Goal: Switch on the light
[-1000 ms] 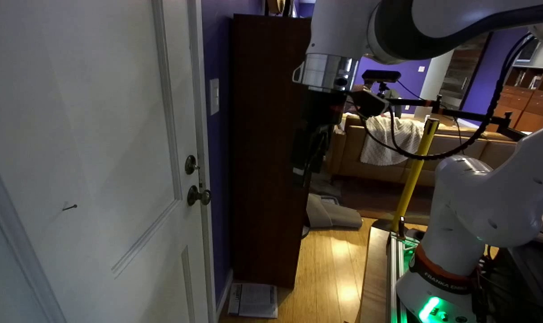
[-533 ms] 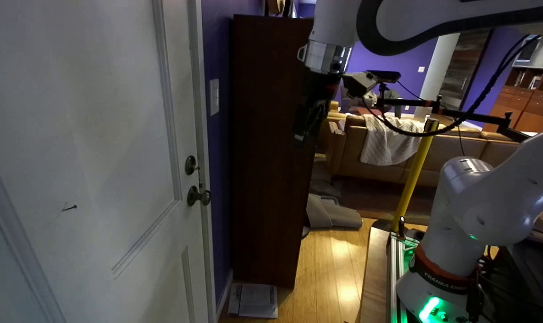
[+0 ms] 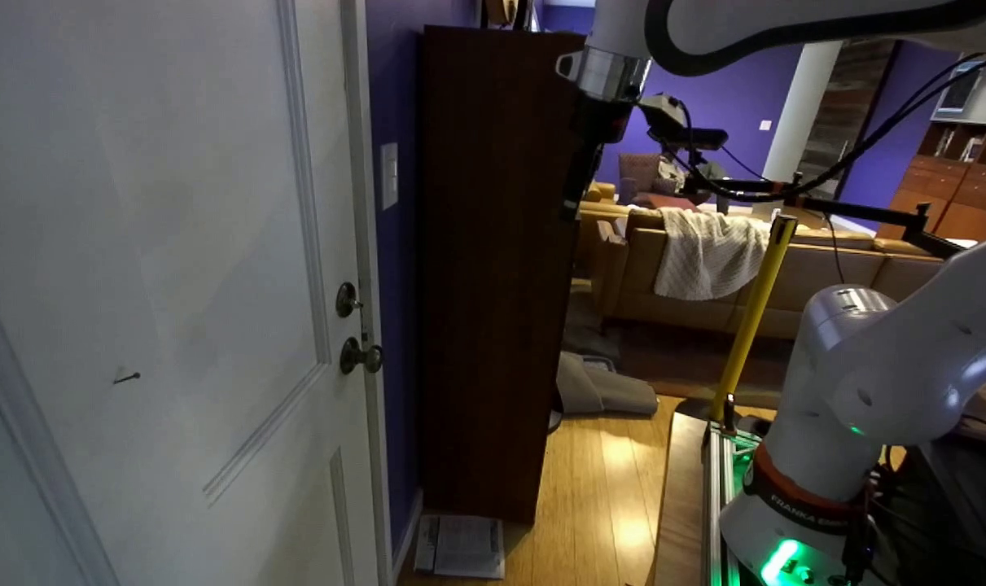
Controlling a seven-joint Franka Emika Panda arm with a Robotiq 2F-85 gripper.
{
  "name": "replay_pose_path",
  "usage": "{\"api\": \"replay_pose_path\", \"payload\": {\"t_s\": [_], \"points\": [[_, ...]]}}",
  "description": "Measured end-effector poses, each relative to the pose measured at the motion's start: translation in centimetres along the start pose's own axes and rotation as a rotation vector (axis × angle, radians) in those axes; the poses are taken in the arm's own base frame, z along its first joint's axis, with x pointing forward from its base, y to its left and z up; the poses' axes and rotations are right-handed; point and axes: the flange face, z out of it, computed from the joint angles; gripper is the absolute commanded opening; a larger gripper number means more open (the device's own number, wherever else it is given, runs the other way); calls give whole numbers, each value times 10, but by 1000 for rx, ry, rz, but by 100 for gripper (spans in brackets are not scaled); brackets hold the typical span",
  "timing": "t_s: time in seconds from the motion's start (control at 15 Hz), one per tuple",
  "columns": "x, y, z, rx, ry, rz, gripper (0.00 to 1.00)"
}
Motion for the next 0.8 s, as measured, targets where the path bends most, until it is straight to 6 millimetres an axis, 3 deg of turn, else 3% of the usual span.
{"api": "replay_pose_path", "payload": {"t_s": [0.33, 0.6, 0.8], "points": [[9, 72, -5, 15, 77, -104, 100], [43, 103, 2, -12, 135, -103, 100], [75, 115, 14, -4, 210, -42, 100]]}}
